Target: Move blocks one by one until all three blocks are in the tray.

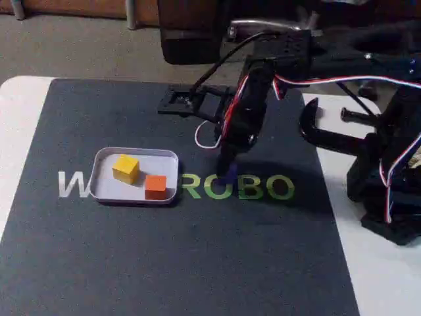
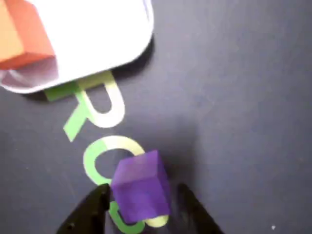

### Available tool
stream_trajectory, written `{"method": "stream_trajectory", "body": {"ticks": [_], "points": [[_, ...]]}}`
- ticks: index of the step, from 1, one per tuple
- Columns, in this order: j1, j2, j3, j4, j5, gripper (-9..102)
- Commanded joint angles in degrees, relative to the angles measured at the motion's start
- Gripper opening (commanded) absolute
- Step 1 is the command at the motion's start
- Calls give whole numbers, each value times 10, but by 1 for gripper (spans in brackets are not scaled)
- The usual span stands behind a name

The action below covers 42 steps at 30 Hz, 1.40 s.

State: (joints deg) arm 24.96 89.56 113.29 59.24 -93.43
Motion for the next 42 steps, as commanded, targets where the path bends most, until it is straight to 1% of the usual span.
{"method": "stream_trajectory", "body": {"ticks": [1,19,25,27,28,30,32,37,42], "points": [[4,11,-19,-3,-8,16],[4,-25,-17,-5,-41,15],[4,-39,-17,-10,-48,13],[3,-40,-17,-11,-48,10],[2,-40,-17,-11,-48,7],[2,-40,-17,-16,-42,-4],[0,-38,-18,-18,-39,-8],[-11,-21,-36,-23,10,-8],[-44,-10,-84,-23,106,-8]]}}
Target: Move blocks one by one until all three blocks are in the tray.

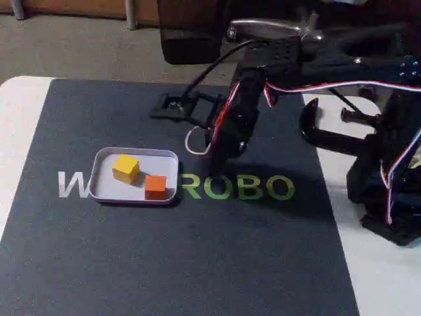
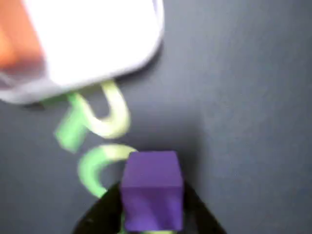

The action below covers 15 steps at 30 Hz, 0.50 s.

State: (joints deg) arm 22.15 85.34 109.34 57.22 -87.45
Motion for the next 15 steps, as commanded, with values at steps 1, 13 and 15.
{"method": "stream_trajectory", "body": {"ticks": [1,13,15], "points": [[-22,32,-61,-3,68,-8],[-50,-52,-221,-3,199,-8],[-47,-62,-225,-3,199,-8]]}}
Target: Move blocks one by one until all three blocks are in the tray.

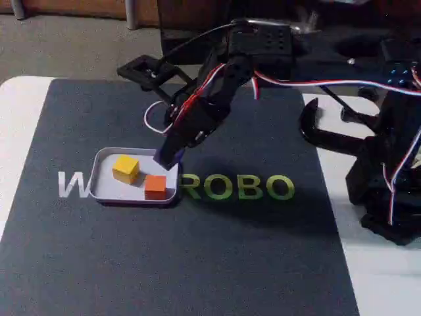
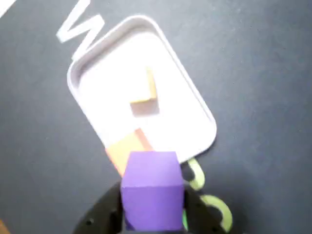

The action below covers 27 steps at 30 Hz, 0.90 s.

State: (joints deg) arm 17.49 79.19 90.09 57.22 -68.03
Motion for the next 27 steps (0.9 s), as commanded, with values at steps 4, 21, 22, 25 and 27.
{"method": "stream_trajectory", "body": {"ticks": [4,21,22,25,27], "points": [[4,-17,-40,-3,5,-8],[14,-97,-119,3,17,-8],[15,-97,-119,3,16,-8],[17,-100,-119,3,11,-7],[18,-103,-119,3,9,-6]]}}
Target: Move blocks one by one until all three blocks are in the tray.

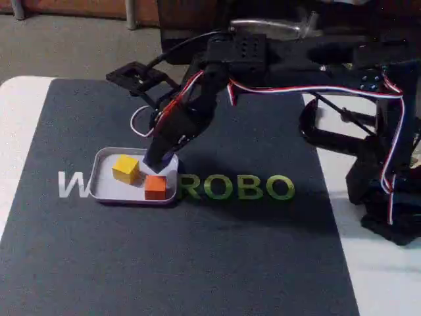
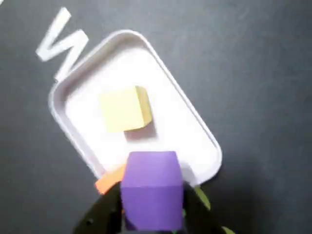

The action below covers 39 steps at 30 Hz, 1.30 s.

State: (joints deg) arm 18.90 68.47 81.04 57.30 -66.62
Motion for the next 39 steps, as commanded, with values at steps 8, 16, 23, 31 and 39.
{"method": "stream_trajectory", "body": {"ticks": [8,16,23,31,39], "points": [[7,-2,-28,2,-9,6],[6,-2,-28,2,-13,21],[5,4,-28,10,-20,24],[7,48,-21,83,-83,21],[8,107,0,143,-157,20]]}}
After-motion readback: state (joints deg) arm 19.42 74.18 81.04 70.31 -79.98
